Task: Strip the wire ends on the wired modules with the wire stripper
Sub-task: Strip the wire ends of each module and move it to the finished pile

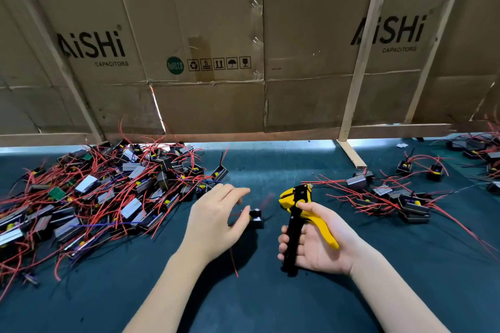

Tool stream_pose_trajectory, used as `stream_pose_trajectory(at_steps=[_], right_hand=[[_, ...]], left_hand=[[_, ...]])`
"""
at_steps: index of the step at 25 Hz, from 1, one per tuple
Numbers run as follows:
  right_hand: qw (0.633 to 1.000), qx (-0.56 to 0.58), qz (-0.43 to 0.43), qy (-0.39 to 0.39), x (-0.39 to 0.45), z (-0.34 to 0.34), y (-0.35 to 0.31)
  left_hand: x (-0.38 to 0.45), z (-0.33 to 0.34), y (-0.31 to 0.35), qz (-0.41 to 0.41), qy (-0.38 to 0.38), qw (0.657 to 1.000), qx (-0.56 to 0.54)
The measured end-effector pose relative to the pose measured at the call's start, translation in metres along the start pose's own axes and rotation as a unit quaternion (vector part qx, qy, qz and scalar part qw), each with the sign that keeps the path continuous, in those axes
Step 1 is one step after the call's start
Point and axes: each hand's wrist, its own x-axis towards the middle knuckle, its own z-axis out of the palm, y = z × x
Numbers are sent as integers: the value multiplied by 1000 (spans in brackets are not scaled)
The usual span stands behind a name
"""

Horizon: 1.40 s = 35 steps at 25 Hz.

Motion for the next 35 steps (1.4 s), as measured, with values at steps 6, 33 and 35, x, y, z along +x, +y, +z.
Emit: stream_pose_trajectory(at_steps=[6,33,35], right_hand=[[1000,-4,6,-5,1,0,0],[999,-35,15,-27,-1,1,0],[998,-43,15,-34,0,0,0]], left_hand=[[-4,16,-4,-108,-97,986,-75],[-3,20,-1,-103,-87,977,-167],[-3,23,0,-116,-76,971,-197]])
